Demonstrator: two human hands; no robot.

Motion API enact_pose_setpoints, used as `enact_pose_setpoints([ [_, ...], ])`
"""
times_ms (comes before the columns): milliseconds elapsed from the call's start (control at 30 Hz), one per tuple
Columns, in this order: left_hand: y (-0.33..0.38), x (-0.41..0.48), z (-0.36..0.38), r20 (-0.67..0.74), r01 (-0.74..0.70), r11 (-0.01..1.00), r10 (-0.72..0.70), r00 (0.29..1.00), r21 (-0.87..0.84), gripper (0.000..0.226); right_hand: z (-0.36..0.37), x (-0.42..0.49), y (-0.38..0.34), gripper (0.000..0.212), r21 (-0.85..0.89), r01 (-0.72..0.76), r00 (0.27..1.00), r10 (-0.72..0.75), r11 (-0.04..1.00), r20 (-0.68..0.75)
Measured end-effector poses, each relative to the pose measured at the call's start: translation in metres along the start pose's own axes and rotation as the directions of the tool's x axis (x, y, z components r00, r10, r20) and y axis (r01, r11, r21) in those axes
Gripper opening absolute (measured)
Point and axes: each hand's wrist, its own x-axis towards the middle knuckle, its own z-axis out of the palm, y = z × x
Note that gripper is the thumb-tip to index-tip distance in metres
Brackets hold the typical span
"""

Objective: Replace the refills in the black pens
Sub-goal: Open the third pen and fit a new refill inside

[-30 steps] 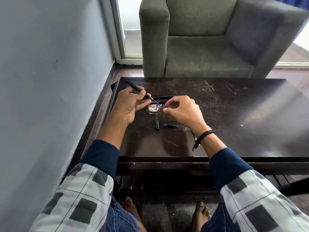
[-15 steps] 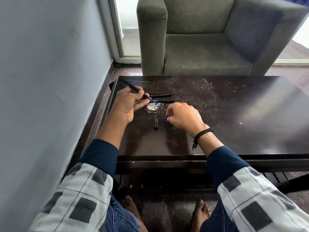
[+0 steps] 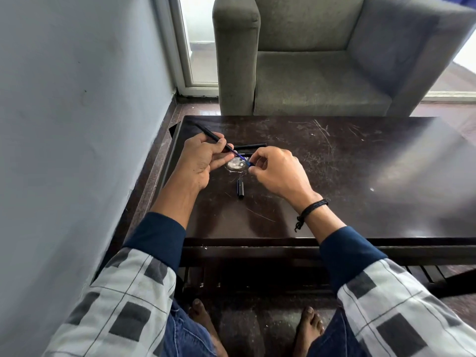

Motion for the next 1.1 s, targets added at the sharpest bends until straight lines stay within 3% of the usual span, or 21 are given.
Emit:
enact_pose_setpoints([
  [467, -0.002, -0.002, 0.002, 0.017, -0.002, 1.0, 0.001, 1.0, 0.023, 0.014, 0.003, 0.001, 0.0, 0.014, 0.059, 0.018, 0.999, -0.015, 0.998, -0.044],
  [733, -0.003, 0.0, 0.002, 0.015, -0.004, 1.0, 0.004, 1.0, 0.004, 0.013, 0.009, 0.005, 0.005, 0.011, 0.208, -0.078, 0.996, 0.083, 0.975, -0.018],
  [867, -0.004, -0.001, 0.003, 0.021, -0.003, 1.0, 0.003, 1.0, 0.011, 0.012, 0.014, 0.003, 0.001, 0.012, 0.119, 0.008, 0.998, 0.0, 0.993, -0.066],
  [1100, -0.01, -0.002, 0.007, 0.055, 0.0, 0.999, -0.003, 0.998, 0.05, 0.011, 0.015, 0.009, 0.002, 0.009, 0.375, -0.125, 0.991, 0.132, 0.918, 0.008],
])
